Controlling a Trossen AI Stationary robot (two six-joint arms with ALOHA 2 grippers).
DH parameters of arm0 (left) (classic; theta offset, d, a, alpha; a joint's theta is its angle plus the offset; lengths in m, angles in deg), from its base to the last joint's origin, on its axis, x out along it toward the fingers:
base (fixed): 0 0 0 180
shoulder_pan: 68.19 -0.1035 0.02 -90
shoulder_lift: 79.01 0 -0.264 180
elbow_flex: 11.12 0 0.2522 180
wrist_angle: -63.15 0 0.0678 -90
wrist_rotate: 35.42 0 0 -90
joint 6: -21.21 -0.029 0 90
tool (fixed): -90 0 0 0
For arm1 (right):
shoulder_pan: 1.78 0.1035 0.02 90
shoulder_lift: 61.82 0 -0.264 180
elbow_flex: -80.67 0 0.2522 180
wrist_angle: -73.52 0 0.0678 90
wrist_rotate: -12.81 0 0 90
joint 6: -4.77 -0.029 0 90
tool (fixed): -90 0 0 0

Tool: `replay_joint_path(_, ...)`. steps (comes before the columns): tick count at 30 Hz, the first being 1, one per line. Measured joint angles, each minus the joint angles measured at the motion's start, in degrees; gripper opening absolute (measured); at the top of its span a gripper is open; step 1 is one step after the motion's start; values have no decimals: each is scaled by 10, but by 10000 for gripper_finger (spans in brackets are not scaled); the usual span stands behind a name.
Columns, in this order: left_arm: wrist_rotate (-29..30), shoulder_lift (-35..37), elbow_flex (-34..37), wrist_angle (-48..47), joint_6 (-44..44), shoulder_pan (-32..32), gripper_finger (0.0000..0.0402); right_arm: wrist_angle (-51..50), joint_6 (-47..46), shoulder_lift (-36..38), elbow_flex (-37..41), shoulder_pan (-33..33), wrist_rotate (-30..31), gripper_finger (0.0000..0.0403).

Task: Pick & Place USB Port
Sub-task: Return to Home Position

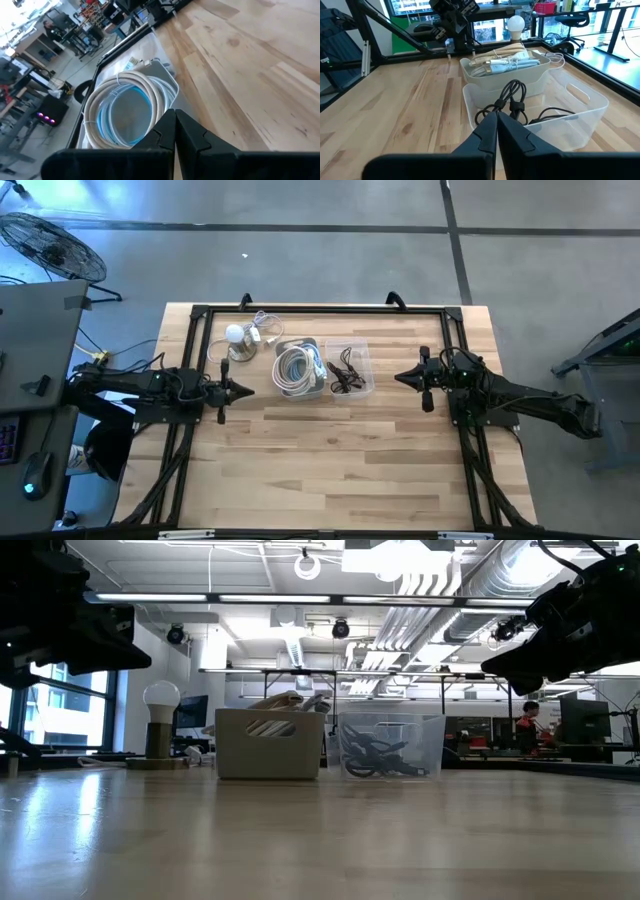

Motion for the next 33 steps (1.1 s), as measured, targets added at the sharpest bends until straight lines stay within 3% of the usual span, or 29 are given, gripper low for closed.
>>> replay_joint_path(9, 1, 0, 0, 0, -13, 0, 0, -1, 0, 7, 0, 16, 0, 9)
replay_joint_path(21, 1, 0, 1, -1, -47, 0, 0, -4, 0, 124, 0, 55, 0, 7)
replay_joint_path(33, 0, 0, 1, 0, -32, 0, 0, -4, 0, 128, 0, 55, 0, 7)
